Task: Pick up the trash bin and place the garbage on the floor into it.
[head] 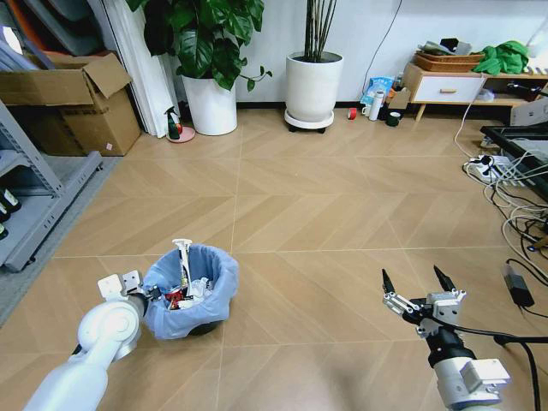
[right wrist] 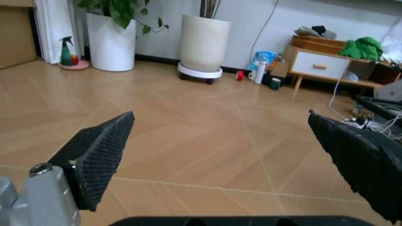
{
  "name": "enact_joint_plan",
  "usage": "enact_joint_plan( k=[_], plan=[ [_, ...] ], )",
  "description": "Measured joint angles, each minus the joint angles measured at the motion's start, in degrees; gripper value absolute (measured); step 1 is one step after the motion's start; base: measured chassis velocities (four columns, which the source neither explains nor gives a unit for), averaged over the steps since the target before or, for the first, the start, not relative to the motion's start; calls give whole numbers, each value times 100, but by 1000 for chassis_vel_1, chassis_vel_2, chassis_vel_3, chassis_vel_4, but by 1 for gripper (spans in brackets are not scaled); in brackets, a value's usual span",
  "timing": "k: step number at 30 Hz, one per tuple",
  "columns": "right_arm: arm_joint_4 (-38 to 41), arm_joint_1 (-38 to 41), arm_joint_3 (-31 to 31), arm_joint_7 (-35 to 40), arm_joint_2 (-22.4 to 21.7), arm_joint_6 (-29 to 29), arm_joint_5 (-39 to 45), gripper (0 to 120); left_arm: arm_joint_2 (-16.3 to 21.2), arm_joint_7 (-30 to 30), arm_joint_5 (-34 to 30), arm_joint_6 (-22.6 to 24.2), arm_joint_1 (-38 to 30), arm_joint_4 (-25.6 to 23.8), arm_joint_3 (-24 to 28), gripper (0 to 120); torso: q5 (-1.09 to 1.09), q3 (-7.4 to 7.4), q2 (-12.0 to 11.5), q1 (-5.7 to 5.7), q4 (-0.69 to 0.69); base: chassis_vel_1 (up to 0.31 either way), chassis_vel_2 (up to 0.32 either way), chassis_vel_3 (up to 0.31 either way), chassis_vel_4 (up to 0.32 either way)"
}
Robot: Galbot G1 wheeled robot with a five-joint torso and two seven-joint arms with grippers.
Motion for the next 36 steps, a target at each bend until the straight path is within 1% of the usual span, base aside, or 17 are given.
enact_joint_plan(
  k=[10, 18, 19, 20, 21, 24, 25, 26, 27, 28, 30, 32, 33, 34, 35, 36],
  plan=[
    [-6, -18, 2, -19, 11, 1, 0, 100, -21, 345, 235, -123, 154, 190, -107, 1, 0, 0, 0, 0, -2, 0, 0, 0, 0],
    [-3, -41, 32, -55, 34, 28, -9, 100, -69, 352, 308, -127, 177, 173, -85, 1, 1, 0, 0, 0, -1, 0, 0, 0, 0],
    [-3, -43, 32, -65, 44, 33, -15, 100, -69, 344, 308, -119, 183, 146, -79, 5, -1, 0, 0, 0, -1, 0, 0, 0, 0],
    [-3, -44, 31, -74, 55, 38, -21, 100, -69, 333, 308, -119, 187, 129, -79, 11, -1, 0, 0, 0, -2, 0, 0, 0, 0],
    [-3, -44, 31, -74, 55, 38, -21, 100, -69, 333, 308, -119, 187, 129, -79, 11, -1, 0, 0, 0, -2, 0, 0, 0, 0],
    [-3, -46, 19, -100, 77, 58, -36, 100, -62, 328, 321, -175, 205, 100, -79, 25, 0, 0, 0, 0, -2, 0, 0, 0, 0],
    [-3, -46, 19, -100, 77, 58, -36, 100, -62, 328, 321, -175, 205, 100, -79, 25, 0, 0, 0, 0, -2, 0, 0, 0, 0],
    [-3, -51, 16, -107, 83, 63, -41, 100, -61, 322, 343, -216, 222, 79, -80, 33, 0, 0, 0, 0, -1, 0, 0, 0, 0],
    [-3, -55, 16, -108, 84, 65, -42, 100, -61, 316, 352, -233, 234, 60, -83, 36, 0, 0, 0, 0, -2, 0, 0, 0, 0],
    [-3, -55, 16, -108, 84, 65, -42, 100, -61, 316, 352, -233, 234, 60, -83, 36, 0, 0, 0, 0, -2, 0, 0, 0, 0],
    [15, -66, 29, -114, 81, 66, -43, 100, -61, 280, 417, -307, 310, -61, -120, 48, 0, 0, 0, 0, -1, 0, 0, 0, 0],
    [40, -69, 42, -114, 77, 67, -41, 100, -59, 235, 536, -392, 374, -167, -169, 57, 0, 0, 0, 0, -1, 0, 0, 0, 0],
    [40, -69, 42, -114, 77, 67, -41, 100, -59, 235, 536, -392, 374, -167, -169, 57, 0, 0, 0, 0, -1, 0, 0, 0, 0],
    [49, -69, 52, -115, 76, 66, -40, 100, -58, 224, 587, -455, 396, -204, -190, 59, 0, 0, 0, 0, -1, 0, 0, 0, 0],
    [70, -70, 61, -115, 76, 67, -36, 100, -61, 215, 652, -589, 439, -282, -232, 66, 1, 0, 0, 0, -1, 0, 0, 0, 0],
    [70, -70, 61, -115, 76, 67, -36, 100, -61, 215, 652, -589, 439, -282, -232, 66, 1, 0, 0, 0, -1, 0, 0, 0, 0]
  ],
)
